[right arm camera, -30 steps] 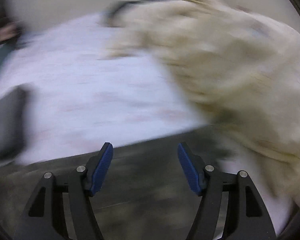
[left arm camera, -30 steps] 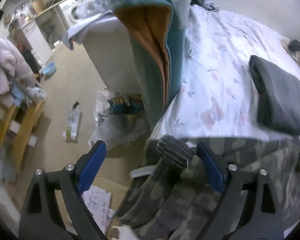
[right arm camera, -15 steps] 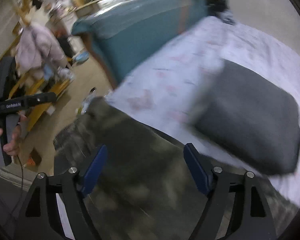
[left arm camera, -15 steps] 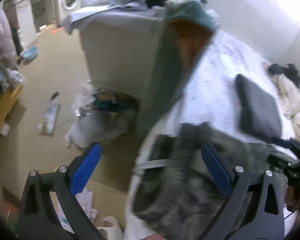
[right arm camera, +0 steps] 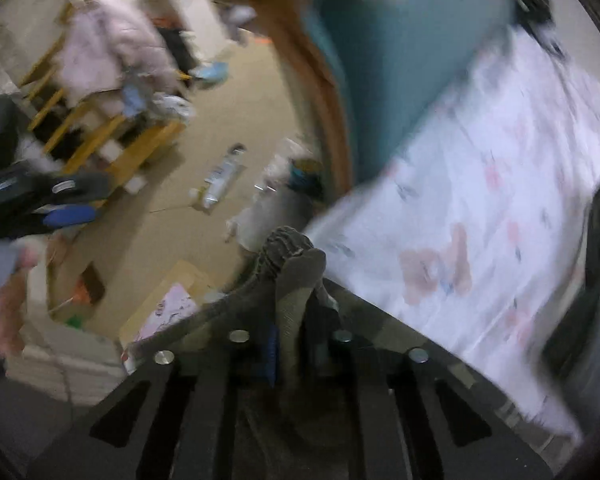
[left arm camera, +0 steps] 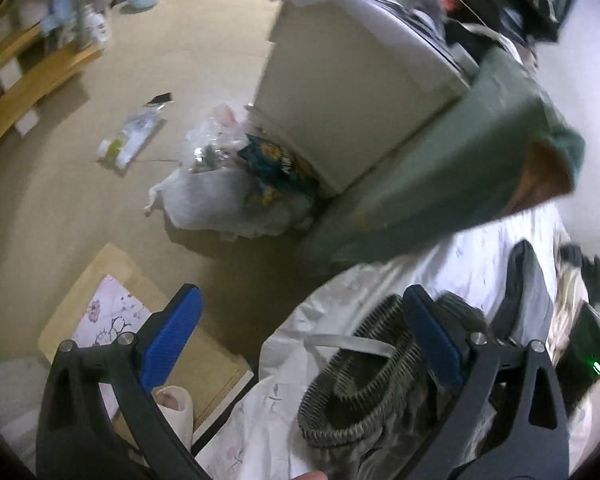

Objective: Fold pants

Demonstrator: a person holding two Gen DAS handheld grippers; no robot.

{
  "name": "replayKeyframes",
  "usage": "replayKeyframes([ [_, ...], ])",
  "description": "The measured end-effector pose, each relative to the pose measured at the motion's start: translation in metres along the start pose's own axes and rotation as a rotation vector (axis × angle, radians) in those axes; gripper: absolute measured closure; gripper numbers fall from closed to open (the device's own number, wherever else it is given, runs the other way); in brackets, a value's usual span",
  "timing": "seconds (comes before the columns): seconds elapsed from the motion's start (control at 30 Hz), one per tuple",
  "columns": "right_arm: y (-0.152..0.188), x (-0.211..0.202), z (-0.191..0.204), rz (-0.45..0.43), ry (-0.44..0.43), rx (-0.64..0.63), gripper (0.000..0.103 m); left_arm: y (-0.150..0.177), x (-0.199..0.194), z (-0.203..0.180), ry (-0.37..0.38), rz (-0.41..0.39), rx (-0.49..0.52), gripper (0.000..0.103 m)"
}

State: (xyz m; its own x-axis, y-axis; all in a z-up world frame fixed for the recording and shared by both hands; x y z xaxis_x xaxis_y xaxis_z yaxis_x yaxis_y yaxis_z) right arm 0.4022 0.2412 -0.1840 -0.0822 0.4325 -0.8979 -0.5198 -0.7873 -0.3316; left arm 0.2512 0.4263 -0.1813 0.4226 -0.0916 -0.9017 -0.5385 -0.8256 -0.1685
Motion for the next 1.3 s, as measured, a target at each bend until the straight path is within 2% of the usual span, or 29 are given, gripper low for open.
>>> replayKeyframes([
  [0.07,-0.004,-0.025,0.012,-0.044,-0.068,-0.064,0.095,-0.003,-0.001,0.011,0.009,0.000,-0.054,0.004],
  [0.17,-0.012,-0.041,0.023,-0.044,-0.162,-0.113,0.095,-0.011,-0.006,0.028,-0.006,-0.030,-0.110,0.004],
  [0.23,-0.014,-0.022,0.015,0.007,-0.130,-0.104,0.095,-0.014,-0.002,0.033,-0.024,-0.042,-0.123,0.004],
  [0.33,-0.011,0.031,-0.004,0.112,-0.067,-0.023,0.095,-0.009,0.009,0.032,-0.022,-0.005,-0.124,0.004],
  [0.37,-0.009,0.043,-0.010,0.125,-0.040,0.002,0.090,-0.006,0.011,0.028,-0.020,0.006,-0.114,0.004],
  [0.43,-0.008,0.055,-0.018,0.122,0.003,0.060,0.088,-0.001,0.012,0.016,-0.022,0.010,-0.070,0.004],
  [0.47,-0.008,0.053,-0.020,0.104,0.002,0.094,0.082,0.000,0.012,0.010,-0.024,0.007,-0.047,0.004],
  [0.5,-0.007,0.048,-0.026,0.092,0.025,0.136,0.058,0.002,0.012,0.002,-0.026,0.007,-0.014,0.004],
  [0.57,0.000,0.030,-0.034,0.069,0.075,0.191,0.023,0.007,0.014,-0.012,-0.005,0.019,0.037,0.004],
  [0.63,0.013,-0.004,-0.034,-0.021,0.043,0.196,0.023,0.014,0.016,-0.028,0.010,0.033,0.100,0.004],
  [0.67,0.026,-0.026,-0.040,-0.063,0.062,0.203,0.023,0.019,0.017,-0.039,0.012,0.036,0.145,0.004],
  [0.73,0.064,-0.070,-0.063,-0.143,0.131,0.219,0.023,0.032,0.023,-0.063,0.006,0.044,0.268,0.004],
  [0.83,0.125,-0.114,-0.124,-0.162,0.239,0.313,0.023,0.056,0.039,-0.094,-0.035,0.069,0.426,0.004],
  [0.9,0.167,-0.132,-0.177,-0.109,0.332,0.401,0.023,0.070,0.052,-0.108,-0.085,0.082,0.496,0.004],
  [0.97,0.200,-0.143,-0.219,-0.028,0.414,0.426,0.023,0.079,0.067,-0.115,-0.204,0.082,0.567,0.006],
  [1.0,0.209,-0.144,-0.231,0.006,0.428,0.411,0.023,0.081,0.075,-0.117,-0.260,0.081,0.591,0.007],
  [1.13,0.214,-0.117,-0.235,0.129,0.483,0.279,0.024,0.091,0.104,-0.116,-0.329,0.142,0.612,0.008],
  [1.17,0.216,-0.108,-0.234,0.156,0.486,0.253,0.027,0.093,0.110,-0.113,-0.343,0.157,0.616,0.008],
  [1.2,0.219,-0.096,-0.231,0.190,0.448,0.222,0.049,0.096,0.115,-0.110,-0.356,0.168,0.621,0.008],
  [1.23,0.223,-0.088,-0.225,0.220,0.393,0.206,0.064,0.098,0.118,-0.108,-0.362,0.174,0.622,0.007],
  [1.27,0.226,-0.084,-0.223,0.242,0.382,0.189,0.073,0.098,0.119,-0.107,-0.357,0.178,0.615,0.008],
  [1.3,0.226,-0.085,-0.221,0.236,0.402,0.165,0.089,0.098,0.119,-0.106,-0.350,0.182,0.604,0.008],
])
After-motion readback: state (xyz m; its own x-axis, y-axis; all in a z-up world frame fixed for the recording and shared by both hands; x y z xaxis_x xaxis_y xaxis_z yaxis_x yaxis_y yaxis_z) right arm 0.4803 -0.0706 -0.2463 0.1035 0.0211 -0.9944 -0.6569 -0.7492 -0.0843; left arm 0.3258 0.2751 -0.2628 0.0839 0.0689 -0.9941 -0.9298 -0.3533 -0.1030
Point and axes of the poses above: each gripper's, at about its wrist camera, not at the fingertips, and x roughly the way its jaws point, z to its left, y to its underside, the point moved 8 cm from there along x, roughly the way its jaws point, and after that the axes turned 10 degrees about z, right-handed, at the moved point
